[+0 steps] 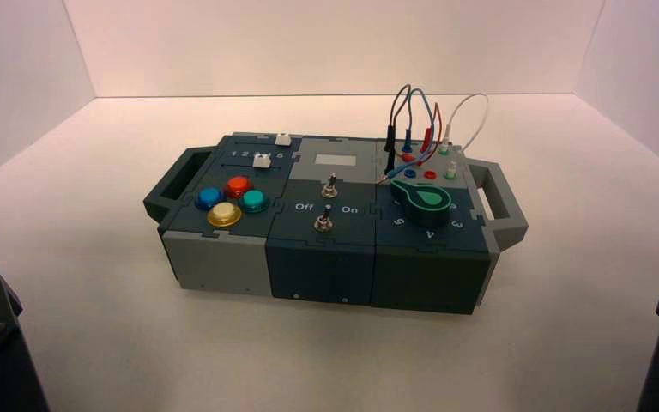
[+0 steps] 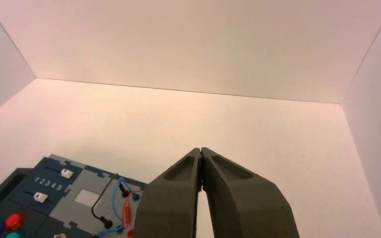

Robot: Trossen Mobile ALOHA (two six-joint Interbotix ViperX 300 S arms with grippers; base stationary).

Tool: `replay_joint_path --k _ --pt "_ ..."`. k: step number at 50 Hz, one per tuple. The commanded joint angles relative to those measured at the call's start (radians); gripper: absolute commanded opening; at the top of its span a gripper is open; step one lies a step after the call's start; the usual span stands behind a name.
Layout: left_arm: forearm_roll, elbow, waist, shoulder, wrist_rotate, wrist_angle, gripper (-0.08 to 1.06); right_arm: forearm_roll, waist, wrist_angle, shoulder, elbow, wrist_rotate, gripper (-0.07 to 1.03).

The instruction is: Rotate the box counterclockwise.

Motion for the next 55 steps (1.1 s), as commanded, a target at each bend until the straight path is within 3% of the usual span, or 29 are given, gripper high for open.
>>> replay_joint_path --k 1,15,27,31,34,42,47,55 --pt "0.0 -0.023 0.003 0.003 -0.002 -0.008 -0.03 0.003 0.006 -0.008 0.005 -0.012 0.003 -0.02" --pt "0.0 -0.018 0.002 0.015 -0.002 -0.008 -0.03 0.003 0.041 0.003 0.006 -0.014 0.003 -0.02" --pt "0.0 -0.075 -0.083 0.184 0.0 0.112 -0.03 0.034 0.224 0.149 0.074 -0.051 0.006 -0.02" --pt "0.0 -0.094 -0.106 0.225 0.0 0.13 -0.03 0.052 0.253 0.184 0.1 -0.055 0.006 -0.02" --pt "0.0 -0.149 -0.167 0.333 0.0 0.161 -0.03 0.107 0.336 0.242 0.175 -0.063 0.005 -0.02" --pt "0.0 -0.256 -0.238 0.526 0.0 0.181 -0.03 0.172 0.459 0.313 0.316 -0.092 0.005 -0.02" --pt "-0.003 -0.311 -0.265 0.626 -0.002 0.181 -0.03 0.202 0.503 0.333 0.407 -0.106 0.005 -0.02" --pt "-0.008 -0.402 -0.285 0.798 -0.008 0.181 -0.03 0.235 0.522 0.334 0.535 -0.121 0.002 -0.02"
